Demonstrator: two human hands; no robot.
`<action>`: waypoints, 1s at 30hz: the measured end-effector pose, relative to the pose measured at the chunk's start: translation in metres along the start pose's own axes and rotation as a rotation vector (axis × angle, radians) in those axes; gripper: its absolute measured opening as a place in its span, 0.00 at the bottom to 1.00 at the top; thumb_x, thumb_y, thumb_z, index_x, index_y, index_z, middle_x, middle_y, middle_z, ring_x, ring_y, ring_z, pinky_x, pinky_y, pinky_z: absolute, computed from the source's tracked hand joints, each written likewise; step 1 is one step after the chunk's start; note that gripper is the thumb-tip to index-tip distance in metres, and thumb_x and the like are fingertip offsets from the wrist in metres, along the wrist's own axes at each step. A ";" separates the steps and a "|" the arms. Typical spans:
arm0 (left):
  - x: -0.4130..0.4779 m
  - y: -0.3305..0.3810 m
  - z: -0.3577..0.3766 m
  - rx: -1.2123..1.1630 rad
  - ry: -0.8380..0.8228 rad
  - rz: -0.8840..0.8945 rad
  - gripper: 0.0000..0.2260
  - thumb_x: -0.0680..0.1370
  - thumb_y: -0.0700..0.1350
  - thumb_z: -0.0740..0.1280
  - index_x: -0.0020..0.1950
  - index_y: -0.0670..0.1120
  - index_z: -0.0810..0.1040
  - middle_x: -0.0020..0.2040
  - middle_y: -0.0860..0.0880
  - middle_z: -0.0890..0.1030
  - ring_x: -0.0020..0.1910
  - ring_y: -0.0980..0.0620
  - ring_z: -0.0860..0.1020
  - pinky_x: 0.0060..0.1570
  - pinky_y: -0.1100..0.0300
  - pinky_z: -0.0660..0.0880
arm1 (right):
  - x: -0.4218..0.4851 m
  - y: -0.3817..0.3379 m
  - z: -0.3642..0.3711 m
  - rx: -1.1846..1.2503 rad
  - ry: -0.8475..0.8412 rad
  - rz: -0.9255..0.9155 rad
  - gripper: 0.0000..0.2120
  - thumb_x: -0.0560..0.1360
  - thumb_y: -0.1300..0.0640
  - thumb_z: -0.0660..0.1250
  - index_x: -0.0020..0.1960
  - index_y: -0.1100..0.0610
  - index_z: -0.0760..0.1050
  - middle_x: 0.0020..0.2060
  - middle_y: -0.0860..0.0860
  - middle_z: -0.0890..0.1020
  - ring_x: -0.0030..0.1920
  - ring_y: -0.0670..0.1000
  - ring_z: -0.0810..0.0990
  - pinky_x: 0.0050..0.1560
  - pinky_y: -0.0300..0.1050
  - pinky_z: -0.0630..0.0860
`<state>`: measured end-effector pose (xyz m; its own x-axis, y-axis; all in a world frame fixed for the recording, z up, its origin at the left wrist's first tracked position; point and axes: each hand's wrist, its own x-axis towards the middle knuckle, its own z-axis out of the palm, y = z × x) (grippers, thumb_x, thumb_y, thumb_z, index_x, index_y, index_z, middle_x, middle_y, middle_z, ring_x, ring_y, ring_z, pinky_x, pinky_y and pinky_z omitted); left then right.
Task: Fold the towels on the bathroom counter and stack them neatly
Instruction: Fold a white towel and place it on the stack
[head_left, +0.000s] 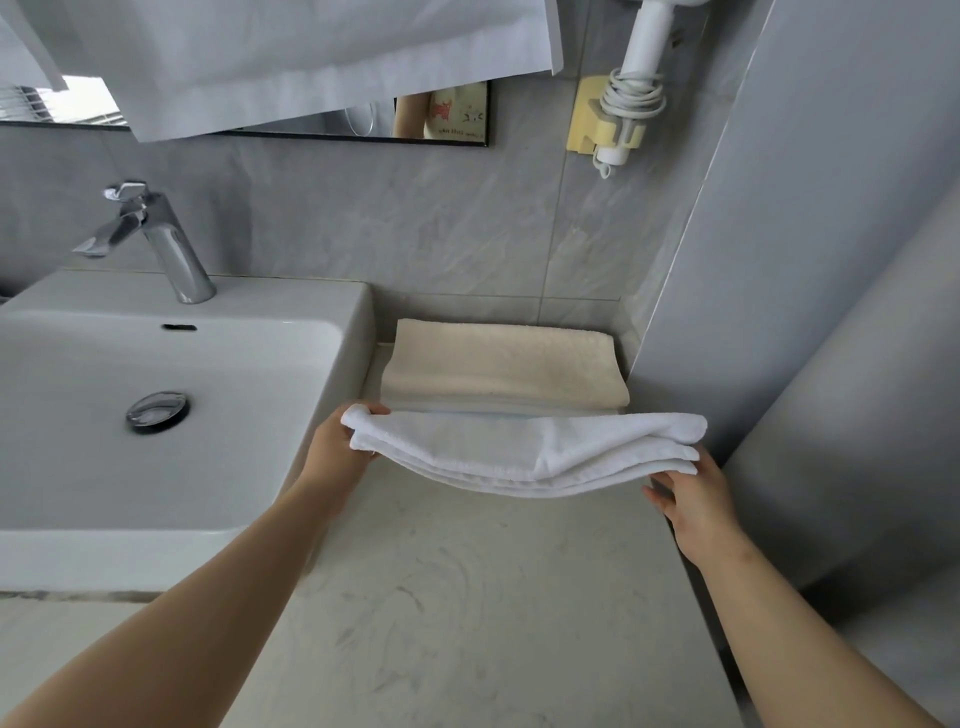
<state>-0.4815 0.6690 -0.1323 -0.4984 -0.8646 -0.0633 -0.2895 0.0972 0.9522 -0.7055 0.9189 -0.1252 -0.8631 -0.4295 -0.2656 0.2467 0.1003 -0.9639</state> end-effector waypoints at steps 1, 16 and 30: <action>0.002 -0.006 0.000 0.055 -0.017 0.009 0.15 0.75 0.27 0.61 0.58 0.40 0.75 0.47 0.47 0.75 0.50 0.47 0.77 0.43 0.75 0.71 | 0.002 0.002 -0.002 0.006 -0.013 0.001 0.08 0.80 0.57 0.59 0.49 0.49 0.77 0.49 0.50 0.82 0.51 0.48 0.80 0.51 0.47 0.76; -0.036 -0.043 0.023 0.235 -0.127 -0.449 0.24 0.74 0.41 0.71 0.67 0.42 0.65 0.59 0.39 0.74 0.54 0.40 0.75 0.54 0.52 0.73 | -0.032 0.047 -0.030 -0.334 0.070 0.289 0.14 0.74 0.66 0.67 0.57 0.59 0.68 0.58 0.60 0.72 0.50 0.58 0.72 0.46 0.50 0.70; -0.030 0.033 0.034 0.995 -0.682 0.301 0.26 0.75 0.31 0.58 0.63 0.59 0.77 0.63 0.54 0.77 0.60 0.51 0.74 0.58 0.62 0.69 | -0.057 0.024 0.029 -1.133 -0.281 -0.280 0.40 0.70 0.51 0.70 0.75 0.47 0.53 0.74 0.46 0.57 0.71 0.54 0.60 0.68 0.49 0.62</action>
<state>-0.5041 0.7156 -0.1089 -0.8887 -0.3399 -0.3076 -0.4354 0.8358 0.3343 -0.6382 0.9198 -0.1326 -0.6637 -0.7292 -0.1665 -0.5837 0.6441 -0.4944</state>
